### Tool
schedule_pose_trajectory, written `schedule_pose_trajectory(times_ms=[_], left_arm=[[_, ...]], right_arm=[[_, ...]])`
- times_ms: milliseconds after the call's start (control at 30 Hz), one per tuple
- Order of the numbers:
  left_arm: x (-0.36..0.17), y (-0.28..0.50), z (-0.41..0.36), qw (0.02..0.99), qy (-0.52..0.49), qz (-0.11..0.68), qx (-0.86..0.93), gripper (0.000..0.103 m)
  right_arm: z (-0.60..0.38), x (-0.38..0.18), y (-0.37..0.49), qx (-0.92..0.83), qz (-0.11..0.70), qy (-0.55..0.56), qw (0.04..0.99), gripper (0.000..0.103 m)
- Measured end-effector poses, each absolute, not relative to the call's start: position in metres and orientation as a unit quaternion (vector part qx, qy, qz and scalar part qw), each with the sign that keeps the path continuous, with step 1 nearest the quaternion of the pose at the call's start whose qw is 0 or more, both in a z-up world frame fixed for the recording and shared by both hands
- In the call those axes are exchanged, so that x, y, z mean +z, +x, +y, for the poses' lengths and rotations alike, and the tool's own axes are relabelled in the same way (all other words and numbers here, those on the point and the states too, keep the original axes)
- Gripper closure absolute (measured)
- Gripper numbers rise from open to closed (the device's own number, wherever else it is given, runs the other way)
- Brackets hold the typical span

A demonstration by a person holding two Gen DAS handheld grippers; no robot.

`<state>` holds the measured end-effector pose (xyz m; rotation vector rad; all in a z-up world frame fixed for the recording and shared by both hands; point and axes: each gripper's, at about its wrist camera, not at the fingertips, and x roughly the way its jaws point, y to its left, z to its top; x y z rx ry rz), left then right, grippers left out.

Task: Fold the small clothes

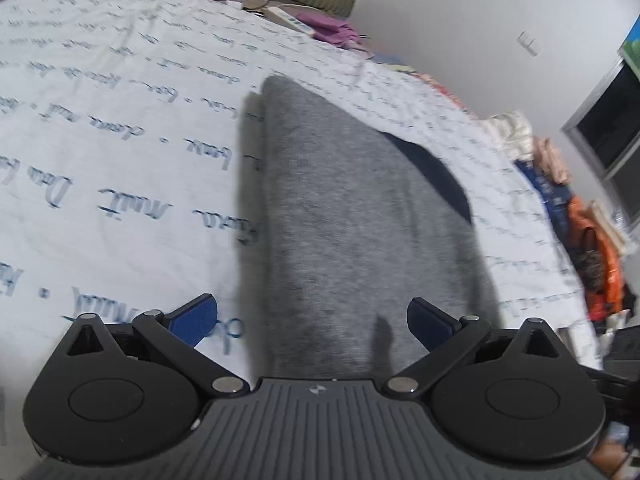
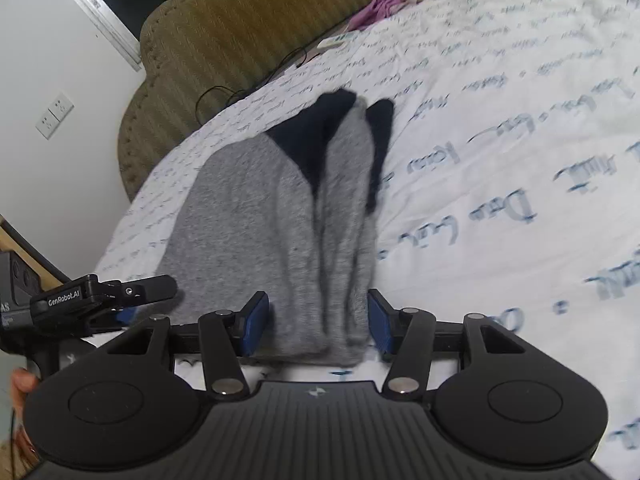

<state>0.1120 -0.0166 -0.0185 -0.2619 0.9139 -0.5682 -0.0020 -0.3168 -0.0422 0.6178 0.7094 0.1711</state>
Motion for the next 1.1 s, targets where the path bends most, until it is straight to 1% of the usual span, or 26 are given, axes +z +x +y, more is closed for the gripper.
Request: schedule_pose_trajectory(times_ms=[67, 100, 133, 167, 200, 233, 267, 300, 333, 400, 500, 567, 667, 700, 733, 767, 800, 833, 867, 900, 933, 1000, 1100], left_arm=[[-0.019, 0.11, -0.018, 0.849, -0.128, 0.429, -0.282, 0.003], [-0.02, 0.11, -0.019, 0.848, -0.128, 0.427, -0.286, 0.007], [-0.02, 0.109, -0.02, 0.848, -0.128, 0.426, -0.288, 0.019], [-0.021, 0.108, -0.021, 0.847, -0.125, 0.428, -0.29, 0.03], [-0.021, 0.108, -0.022, 0.845, -0.121, 0.433, -0.289, 0.054], [-0.023, 0.11, -0.023, 0.846, -0.118, 0.439, -0.281, 0.065], [-0.023, 0.108, -0.022, 0.847, -0.117, 0.44, -0.273, 0.068], [-0.023, 0.108, -0.02, 0.848, -0.12, 0.44, -0.271, 0.078], [-0.021, 0.107, -0.019, 0.848, -0.125, 0.44, -0.268, 0.084], [-0.015, 0.104, -0.017, 0.852, -0.128, 0.433, -0.265, 0.087], [-0.002, 0.095, -0.015, 0.858, -0.119, 0.424, -0.264, 0.088], [0.006, 0.088, -0.018, 0.863, -0.095, 0.417, -0.267, 0.089], [-0.002, 0.088, -0.024, 0.858, -0.065, 0.429, -0.274, 0.086], [-0.006, 0.089, -0.026, 0.857, -0.058, 0.434, -0.271, 0.079], [-0.008, 0.09, -0.025, 0.856, -0.057, 0.438, -0.269, 0.068], [-0.006, 0.09, -0.023, 0.856, -0.058, 0.437, -0.268, 0.063], [-0.001, 0.09, -0.019, 0.86, -0.057, 0.43, -0.267, 0.052], [0.005, 0.091, -0.015, 0.866, -0.054, 0.42, -0.267, 0.037], [0.013, 0.093, -0.011, 0.874, -0.052, 0.405, -0.264, 0.029], [0.021, 0.095, -0.007, 0.883, -0.052, 0.388, -0.259, 0.018], [0.029, 0.099, -0.004, 0.892, -0.052, 0.371, -0.254, 0.011], [0.042, 0.114, -0.005, 0.899, -0.051, 0.356, -0.25, 0.007], [0.048, 0.149, -0.015, 0.893, -0.056, 0.362, -0.26, 0.007]], right_arm=[[-0.311, -0.043, 0.003, 0.092, 0.34, 0.301, 0.886, 0.052], [-0.309, -0.043, 0.005, 0.095, 0.339, 0.299, 0.887, 0.052], [-0.305, -0.043, 0.007, 0.095, 0.339, 0.295, 0.888, 0.058], [-0.303, -0.043, 0.008, 0.093, 0.339, 0.291, 0.89, 0.066], [-0.302, -0.044, 0.01, 0.09, 0.34, 0.292, 0.889, 0.07], [-0.304, -0.046, 0.01, 0.091, 0.34, 0.301, 0.887, 0.077], [-0.306, -0.048, 0.01, 0.093, 0.338, 0.314, 0.882, 0.081], [-0.31, -0.05, 0.009, 0.097, 0.336, 0.327, 0.878, 0.082], [-0.311, -0.051, 0.008, 0.1, 0.334, 0.336, 0.875, 0.083], [-0.315, -0.051, 0.006, 0.107, 0.332, 0.349, 0.87, 0.085], [-0.321, -0.048, 0.001, 0.119, 0.325, 0.367, 0.864, 0.086], [-0.324, -0.044, -0.004, 0.128, 0.32, 0.375, 0.861, 0.086], [-0.325, -0.04, -0.011, 0.119, 0.328, 0.351, 0.869, 0.085], [-0.323, -0.041, -0.011, 0.11, 0.338, 0.333, 0.873, 0.083], [-0.321, -0.043, -0.01, 0.101, 0.35, 0.312, 0.877, 0.082], [-0.319, -0.044, -0.01, 0.095, 0.358, 0.295, 0.881, 0.077], [-0.318, -0.042, -0.011, 0.095, 0.358, 0.285, 0.884, 0.074], [-0.318, -0.038, -0.012, 0.096, 0.354, 0.277, 0.888, 0.064], [-0.319, -0.032, -0.013, 0.09, 0.347, 0.266, 0.895, 0.044], [-0.322, -0.026, -0.014, 0.077, 0.337, 0.255, 0.903, 0.033], [-0.328, -0.02, -0.013, 0.066, 0.323, 0.248, 0.911, 0.02], [-0.34, -0.01, -0.002, 0.058, 0.305, 0.255, 0.916, 0.02], [-0.353, -0.003, 0.034, 0.064, 0.298, 0.281, 0.91, 0.02]])
